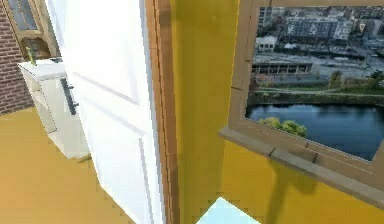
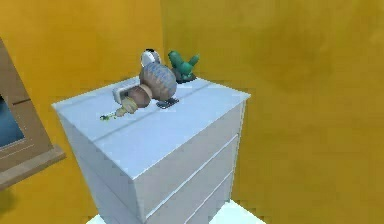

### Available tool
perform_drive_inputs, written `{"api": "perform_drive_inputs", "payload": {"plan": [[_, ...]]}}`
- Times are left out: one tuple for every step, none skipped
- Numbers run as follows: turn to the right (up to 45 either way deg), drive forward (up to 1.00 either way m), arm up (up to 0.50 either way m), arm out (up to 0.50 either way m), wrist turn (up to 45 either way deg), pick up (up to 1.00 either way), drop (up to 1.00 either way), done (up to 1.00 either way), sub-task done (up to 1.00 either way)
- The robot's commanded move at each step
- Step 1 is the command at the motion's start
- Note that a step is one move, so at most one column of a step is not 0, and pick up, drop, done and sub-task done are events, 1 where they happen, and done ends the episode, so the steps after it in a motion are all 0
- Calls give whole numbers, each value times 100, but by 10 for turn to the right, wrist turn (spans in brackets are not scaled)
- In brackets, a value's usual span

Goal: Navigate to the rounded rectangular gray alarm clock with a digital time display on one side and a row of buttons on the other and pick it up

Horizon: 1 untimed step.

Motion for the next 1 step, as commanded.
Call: {"api": "perform_drive_inputs", "payload": {"plan": [[-120, 0, 0, 0, 0, 0, 0, 0, 0]]}}
